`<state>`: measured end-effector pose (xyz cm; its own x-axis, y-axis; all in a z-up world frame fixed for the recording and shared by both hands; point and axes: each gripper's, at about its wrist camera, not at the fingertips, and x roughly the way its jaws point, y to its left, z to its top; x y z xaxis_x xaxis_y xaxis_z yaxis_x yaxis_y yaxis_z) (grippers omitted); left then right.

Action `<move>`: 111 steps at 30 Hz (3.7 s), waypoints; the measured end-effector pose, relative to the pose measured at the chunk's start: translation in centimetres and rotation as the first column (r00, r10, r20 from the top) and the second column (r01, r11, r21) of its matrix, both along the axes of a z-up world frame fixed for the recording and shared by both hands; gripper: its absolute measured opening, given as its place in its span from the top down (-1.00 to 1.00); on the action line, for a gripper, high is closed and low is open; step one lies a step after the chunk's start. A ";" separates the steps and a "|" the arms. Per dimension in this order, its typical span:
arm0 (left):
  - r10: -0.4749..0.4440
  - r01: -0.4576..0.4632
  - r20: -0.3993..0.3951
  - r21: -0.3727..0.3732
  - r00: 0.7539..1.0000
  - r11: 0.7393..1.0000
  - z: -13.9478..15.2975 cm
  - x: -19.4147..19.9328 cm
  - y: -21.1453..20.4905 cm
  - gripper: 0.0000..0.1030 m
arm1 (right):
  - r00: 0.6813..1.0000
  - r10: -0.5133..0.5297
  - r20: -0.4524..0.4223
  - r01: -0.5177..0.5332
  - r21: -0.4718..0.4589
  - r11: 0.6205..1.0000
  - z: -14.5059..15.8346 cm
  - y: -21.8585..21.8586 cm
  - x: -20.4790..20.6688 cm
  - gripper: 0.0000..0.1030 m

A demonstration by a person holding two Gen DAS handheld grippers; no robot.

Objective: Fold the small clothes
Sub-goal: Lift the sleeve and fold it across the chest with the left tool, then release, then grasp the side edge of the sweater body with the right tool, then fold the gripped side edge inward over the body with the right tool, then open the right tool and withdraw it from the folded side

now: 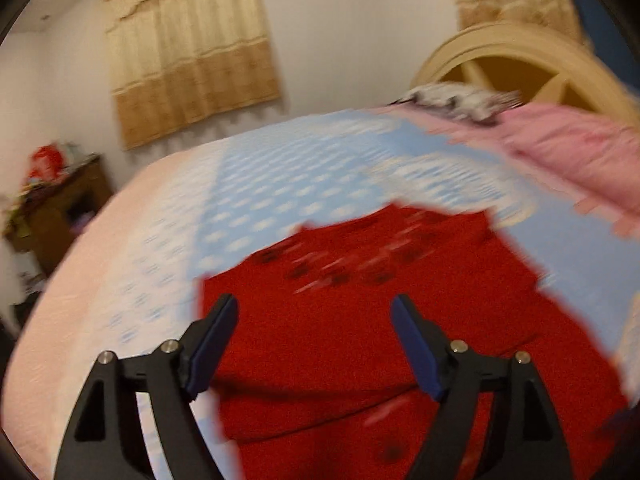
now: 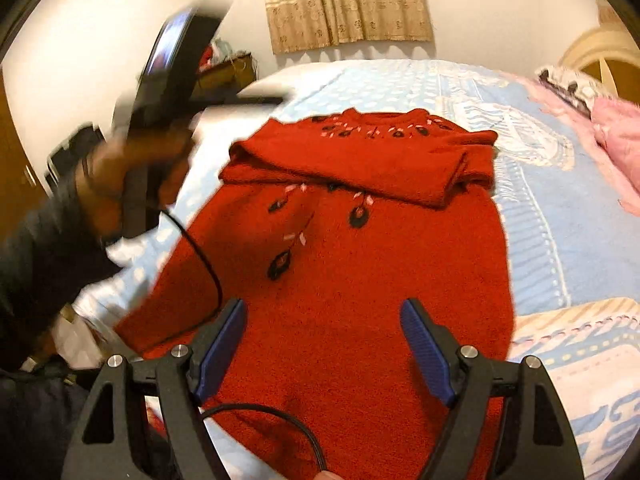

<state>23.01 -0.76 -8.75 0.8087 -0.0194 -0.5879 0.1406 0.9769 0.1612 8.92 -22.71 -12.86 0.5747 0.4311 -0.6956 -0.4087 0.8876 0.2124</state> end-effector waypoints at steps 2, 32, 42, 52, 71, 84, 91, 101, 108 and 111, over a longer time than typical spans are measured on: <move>0.079 -0.078 -0.025 0.013 0.997 0.997 -1.4 -0.2 3.0 -0.58 | 1.000 -0.020 0.001 0.020 0.020 1.000 1.4 -1.3 0.2 -0.54; 0.305 -0.357 -0.227 -0.238 0.925 0.903 -9.2 3.3 13.0 -0.94 | 0.928 -0.309 -0.208 0.291 -0.114 0.950 -4.1 -2.8 20.2 -0.13; 0.308 -0.359 -0.226 -0.238 0.924 0.902 -9.4 3.3 13.1 -1.00 | 0.970 -0.225 -0.093 0.207 -0.171 0.963 -1.8 -0.7 18.9 0.87; 0.313 -0.361 -0.225 -0.222 0.923 0.906 -9.4 3.5 13.0 -1.00 | 0.945 -0.312 -0.102 0.282 -0.233 0.931 -2.1 -3.6 20.9 0.87; 0.321 -0.369 -0.197 -0.299 0.926 0.880 -9.1 0.9 13.7 -1.00 | 0.977 -0.193 -0.091 0.173 -0.189 0.967 -3.5 -1.0 20.4 0.01; 0.332 -0.332 -0.034 -0.200 0.943 0.922 -4.5 0.4 10.6 -1.00 | 0.983 -0.179 -0.037 0.168 -0.203 0.965 -5.0 -1.0 19.2 0.00; 0.319 -0.335 -0.144 -0.101 0.937 0.937 -7.8 3.1 9.5 -1.00 | 0.984 -0.175 -0.026 0.166 -0.216 0.962 -5.1 -0.8 19.0 0.00; 0.282 -0.313 -0.211 -0.127 0.936 0.941 -8.9 2.9 9.8 -1.00 | 0.984 -0.174 -0.031 0.163 -0.221 0.962 -5.3 -1.0 18.8 0.00; 0.282 -0.305 -0.198 -0.101 0.939 0.947 -9.0 2.3 9.5 -1.00 | 0.983 -0.185 -0.020 0.174 -0.254 0.951 -5.3 -0.5 17.8 -0.01; 0.278 -0.304 -0.201 -0.112 0.939 0.946 -9.1 2.2 9.8 -1.00 | 0.982 -0.188 -0.031 0.175 -0.234 0.956 -5.4 -0.9 18.0 -0.02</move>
<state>25.18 9.02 -17.85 0.6722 0.1087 -0.7324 -0.1394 0.9900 0.0190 26.89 -23.63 -18.28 0.5888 0.1484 -0.7946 -0.2301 0.9731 0.0113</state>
